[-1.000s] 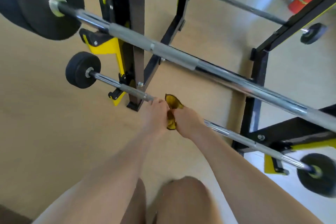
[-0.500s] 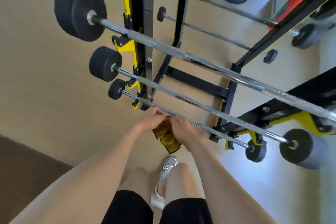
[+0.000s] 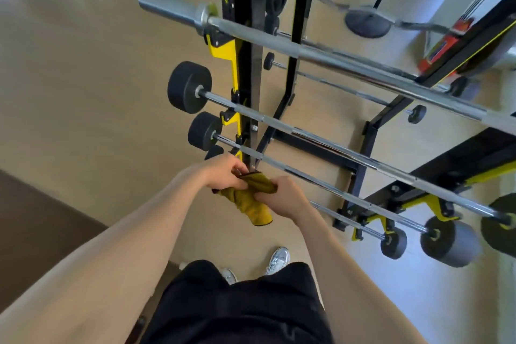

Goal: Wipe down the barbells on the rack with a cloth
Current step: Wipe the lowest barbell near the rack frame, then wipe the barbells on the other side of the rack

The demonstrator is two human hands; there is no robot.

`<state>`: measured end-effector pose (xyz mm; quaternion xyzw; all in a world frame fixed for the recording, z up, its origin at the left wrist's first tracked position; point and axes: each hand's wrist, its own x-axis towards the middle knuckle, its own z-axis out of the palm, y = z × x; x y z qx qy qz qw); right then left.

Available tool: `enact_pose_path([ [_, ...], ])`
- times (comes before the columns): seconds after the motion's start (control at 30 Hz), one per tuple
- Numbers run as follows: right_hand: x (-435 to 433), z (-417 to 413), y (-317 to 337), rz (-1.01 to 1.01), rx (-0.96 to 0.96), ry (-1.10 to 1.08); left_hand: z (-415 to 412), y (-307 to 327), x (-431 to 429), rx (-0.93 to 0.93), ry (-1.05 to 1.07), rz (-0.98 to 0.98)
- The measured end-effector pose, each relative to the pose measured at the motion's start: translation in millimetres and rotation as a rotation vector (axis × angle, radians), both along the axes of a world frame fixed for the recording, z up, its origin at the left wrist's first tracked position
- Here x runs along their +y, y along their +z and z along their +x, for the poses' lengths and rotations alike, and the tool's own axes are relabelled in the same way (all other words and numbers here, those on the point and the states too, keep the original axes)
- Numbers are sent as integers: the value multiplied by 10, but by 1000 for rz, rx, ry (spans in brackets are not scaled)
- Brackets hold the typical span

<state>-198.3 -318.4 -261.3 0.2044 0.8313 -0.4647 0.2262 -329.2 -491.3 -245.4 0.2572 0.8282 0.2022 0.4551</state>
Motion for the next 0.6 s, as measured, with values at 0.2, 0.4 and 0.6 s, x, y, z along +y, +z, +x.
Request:
enact_pose_path([
  [0.2,-379,-497,251,170,92,-101,-459,110,-559,20,6,-52],
  [0.4,-1128,-1369,286,-137,63,-252,-1350,117,-1339,-181,250,71],
  [0.6,-2045,-2241,219,-192,-29,-204,-2245,211,-2236,-125,565,246],
])
